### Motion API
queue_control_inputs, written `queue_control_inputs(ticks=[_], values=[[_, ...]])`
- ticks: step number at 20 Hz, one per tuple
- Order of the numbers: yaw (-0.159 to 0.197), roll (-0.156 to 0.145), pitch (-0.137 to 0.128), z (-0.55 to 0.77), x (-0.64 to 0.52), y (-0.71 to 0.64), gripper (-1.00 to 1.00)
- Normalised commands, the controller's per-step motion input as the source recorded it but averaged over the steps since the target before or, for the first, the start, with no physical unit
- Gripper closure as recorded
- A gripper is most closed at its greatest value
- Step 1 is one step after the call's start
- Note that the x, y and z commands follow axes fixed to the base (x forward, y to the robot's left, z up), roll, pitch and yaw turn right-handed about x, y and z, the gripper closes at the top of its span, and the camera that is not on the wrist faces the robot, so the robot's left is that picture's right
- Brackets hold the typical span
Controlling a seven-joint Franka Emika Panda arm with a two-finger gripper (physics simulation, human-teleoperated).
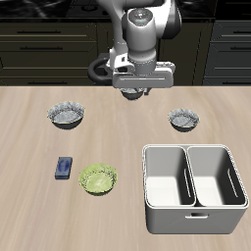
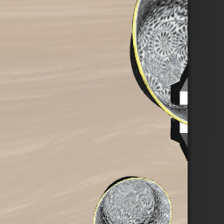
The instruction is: Stack the smallest bowl on the middle-sized black bowl
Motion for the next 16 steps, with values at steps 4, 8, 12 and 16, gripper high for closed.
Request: queue_control_inputs(ticks=[4, 8, 12, 16], values=[[0.020, 0.032, -0.048, 0.18, -0.03, 0.36, 1.00], [0.036, 0.029, -0.060, 0.18, -0.01, 0.28, 1.00], [0.024, 0.028, -0.064, 0.14, 0.00, 0.31, 1.00], [0.042, 0.018, -0.047, 0.02, 0.07, 0.34, 1.00]])
